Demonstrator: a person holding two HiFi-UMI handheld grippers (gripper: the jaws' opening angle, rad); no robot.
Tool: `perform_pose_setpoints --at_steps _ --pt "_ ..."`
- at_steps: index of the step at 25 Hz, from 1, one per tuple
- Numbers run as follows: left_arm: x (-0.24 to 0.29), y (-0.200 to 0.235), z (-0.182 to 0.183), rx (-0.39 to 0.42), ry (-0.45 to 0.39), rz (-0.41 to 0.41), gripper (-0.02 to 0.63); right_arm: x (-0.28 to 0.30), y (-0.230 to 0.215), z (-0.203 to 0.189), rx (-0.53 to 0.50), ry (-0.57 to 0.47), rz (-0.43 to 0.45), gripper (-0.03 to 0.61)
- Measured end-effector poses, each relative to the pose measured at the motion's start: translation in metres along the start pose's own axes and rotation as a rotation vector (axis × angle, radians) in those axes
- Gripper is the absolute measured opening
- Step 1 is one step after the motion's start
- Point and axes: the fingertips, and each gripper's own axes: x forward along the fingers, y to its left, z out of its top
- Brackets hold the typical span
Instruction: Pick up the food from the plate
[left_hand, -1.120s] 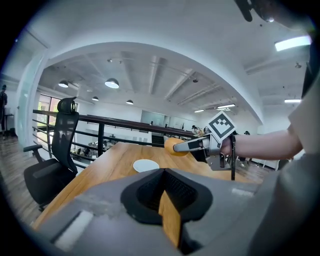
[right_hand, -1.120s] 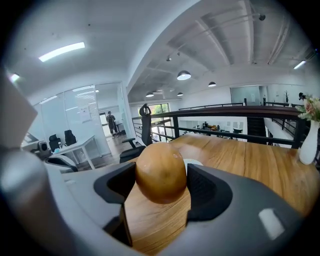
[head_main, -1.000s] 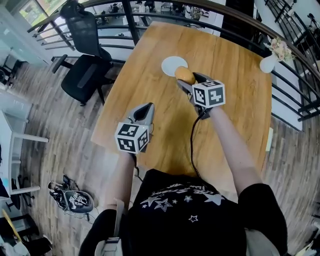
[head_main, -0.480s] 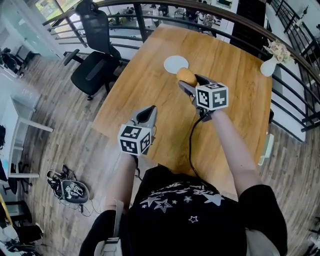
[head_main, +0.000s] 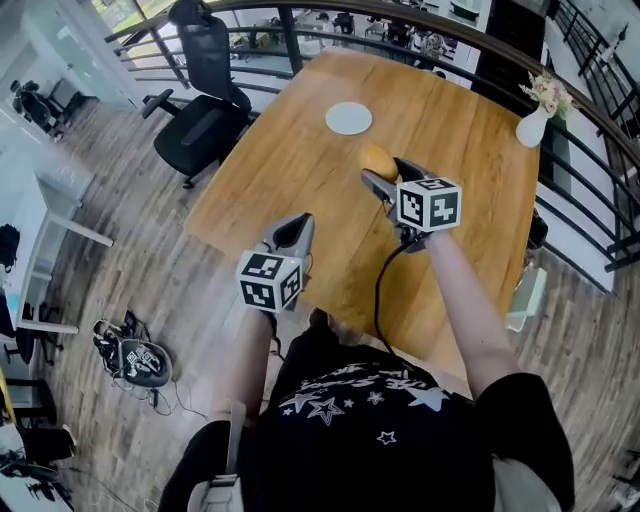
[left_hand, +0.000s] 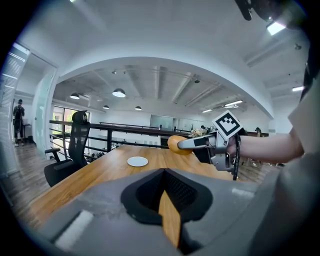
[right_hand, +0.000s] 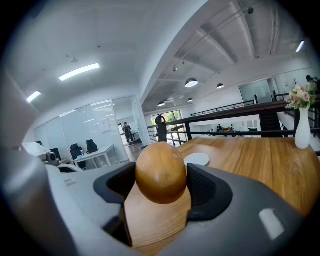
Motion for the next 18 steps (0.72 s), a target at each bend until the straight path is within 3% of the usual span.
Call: perform_pose_setpoints --at_steps 18 --pt "-0.074 -0.13 -0.056 -0.065 -0.024 0.113 0.002 -0.154 0.004 -0.089 0.039 0.018 0.058 0.325"
